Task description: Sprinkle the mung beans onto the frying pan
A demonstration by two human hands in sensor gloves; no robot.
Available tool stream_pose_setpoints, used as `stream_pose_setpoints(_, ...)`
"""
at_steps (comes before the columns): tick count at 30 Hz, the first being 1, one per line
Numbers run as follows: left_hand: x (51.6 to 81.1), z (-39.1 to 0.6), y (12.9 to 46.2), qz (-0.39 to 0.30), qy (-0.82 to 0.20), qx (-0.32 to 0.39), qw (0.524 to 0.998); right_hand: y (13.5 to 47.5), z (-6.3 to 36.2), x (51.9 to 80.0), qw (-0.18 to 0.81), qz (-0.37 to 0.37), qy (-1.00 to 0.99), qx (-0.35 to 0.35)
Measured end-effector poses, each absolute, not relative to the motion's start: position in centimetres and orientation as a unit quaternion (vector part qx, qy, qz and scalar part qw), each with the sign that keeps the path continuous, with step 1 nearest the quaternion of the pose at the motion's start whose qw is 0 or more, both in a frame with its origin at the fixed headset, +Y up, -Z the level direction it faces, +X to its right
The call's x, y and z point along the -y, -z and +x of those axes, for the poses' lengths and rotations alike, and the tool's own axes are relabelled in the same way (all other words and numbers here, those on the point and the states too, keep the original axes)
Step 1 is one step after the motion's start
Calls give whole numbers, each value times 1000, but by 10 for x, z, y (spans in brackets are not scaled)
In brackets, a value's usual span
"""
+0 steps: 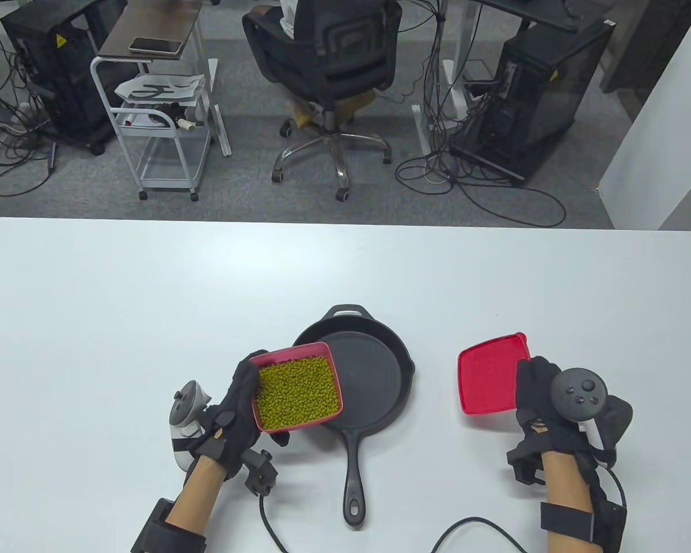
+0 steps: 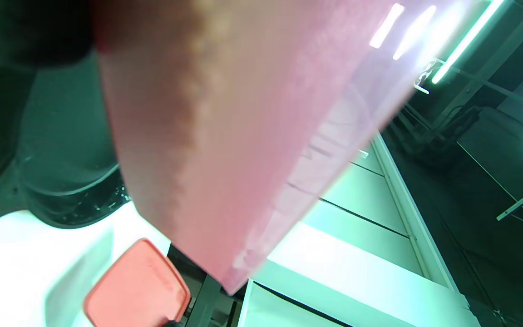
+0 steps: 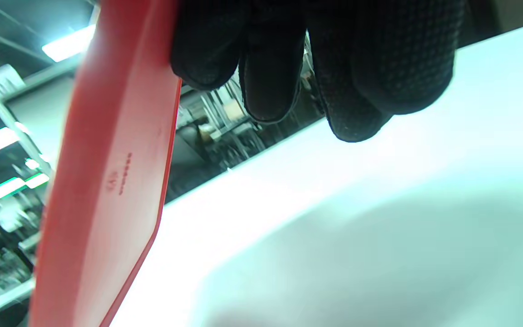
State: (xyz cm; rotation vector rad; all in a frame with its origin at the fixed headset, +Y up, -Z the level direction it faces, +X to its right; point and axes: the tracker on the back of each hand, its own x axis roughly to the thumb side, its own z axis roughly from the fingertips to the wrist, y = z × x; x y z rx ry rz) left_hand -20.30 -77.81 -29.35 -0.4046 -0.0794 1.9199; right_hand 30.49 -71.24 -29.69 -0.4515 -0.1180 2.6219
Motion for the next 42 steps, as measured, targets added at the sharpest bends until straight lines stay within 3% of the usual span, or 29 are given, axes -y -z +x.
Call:
stream_pose_setpoints(5,778,-203,293,-172,-812,32,556,309,312,731,204,-219,-954,-35)
stream_pose_setpoints(10,779,-203,294,-174,-811,32,558,322,312,745,68,-254,-956,-129)
stream_pose_setpoints(22,779,-203,296,-178,-809,29,559,345,288,758,-117,-249,-941,-198)
stream_pose_setpoints(27,779,-203,296,-177,-810,27,559,347,278,765,-171,-243,-937,-186)
stream_pose_setpoints(33,780,-203,296,-177,-809,27,559,343,284,756,-143,-270,-932,-195)
stream_pose_setpoints(38,780,-204,297,-179,-810,27,558,338,282,721,-103,-262,-950,-132)
stream_pose_setpoints(42,780,-203,297,-179,-808,25,561,336,255,687,-58,-207,-974,-77)
